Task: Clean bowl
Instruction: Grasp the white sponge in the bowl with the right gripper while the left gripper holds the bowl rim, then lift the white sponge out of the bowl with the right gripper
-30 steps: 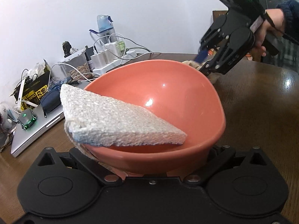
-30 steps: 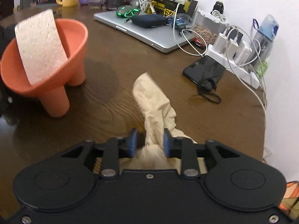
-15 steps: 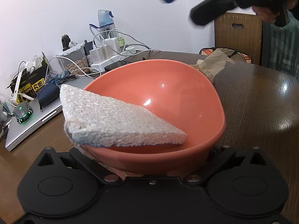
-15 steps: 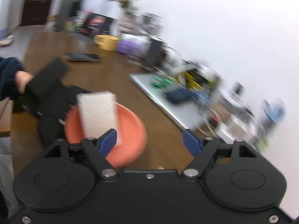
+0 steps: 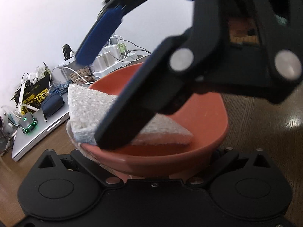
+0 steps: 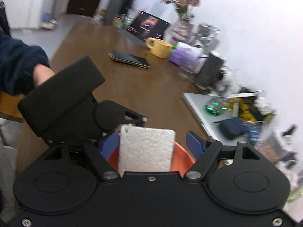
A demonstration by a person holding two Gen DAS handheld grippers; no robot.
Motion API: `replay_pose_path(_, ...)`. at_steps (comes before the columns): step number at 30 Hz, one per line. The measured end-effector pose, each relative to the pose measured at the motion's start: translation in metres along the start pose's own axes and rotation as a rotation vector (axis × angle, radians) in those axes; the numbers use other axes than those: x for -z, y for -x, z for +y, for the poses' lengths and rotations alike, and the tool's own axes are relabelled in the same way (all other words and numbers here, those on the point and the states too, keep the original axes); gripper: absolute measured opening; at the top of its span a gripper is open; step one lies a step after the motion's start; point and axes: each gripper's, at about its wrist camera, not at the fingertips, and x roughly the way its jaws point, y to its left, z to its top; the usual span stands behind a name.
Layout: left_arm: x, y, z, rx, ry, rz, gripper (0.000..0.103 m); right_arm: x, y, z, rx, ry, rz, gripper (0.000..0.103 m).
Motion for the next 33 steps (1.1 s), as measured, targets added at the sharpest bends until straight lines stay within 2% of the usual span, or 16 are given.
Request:
replay_pose_path(4,0.000,0.001,-0.005,-0.009,-0.009,-0.003,0.101,0.001,-0.003,-0.029,-0.124,-0.036,-0.013,0.082)
replay_pose_path(7,0.000,0.002,-0.008,-0.009,-0.009,-0.003,0.101,0.002,-0.007,-0.052,-0.219,-0.087,0.036,0.081)
replay_pose_path(12,0.000,0.003,-0.011,-0.006,-0.003,0.000,0.101,0.009,0.002,-0.068,-0.300,-0.148,0.043,0.078)
replay_pose_path(20,-0.001,0.001,-0.010,0.006,0.014,0.007,0.101,0.032,-0.014,-0.066,-0.321,-0.156,0.126,0.073)
replay_pose_path(22,-0.002,0.000,-0.007,0.006,0.016,0.009,0.101,0.033,-0.021,-0.065,-0.332,-0.168,0.124,0.068)
replay_pose_path(26,-0.001,0.003,-0.004,0.004,0.029,0.012,0.101,0.039,-0.023,-0.069,-0.342,-0.195,0.098,0.067)
replay_pose_path(28,-0.001,0.004,-0.006,0.001,0.028,0.012,0.101,0.040,-0.018,-0.069,-0.331,-0.196,0.081,0.051)
replay_pose_path(33,-0.001,0.004,-0.007,0.001,0.032,0.013,0.101,0.042,0.008,-0.060,-0.262,-0.162,0.055,0.026)
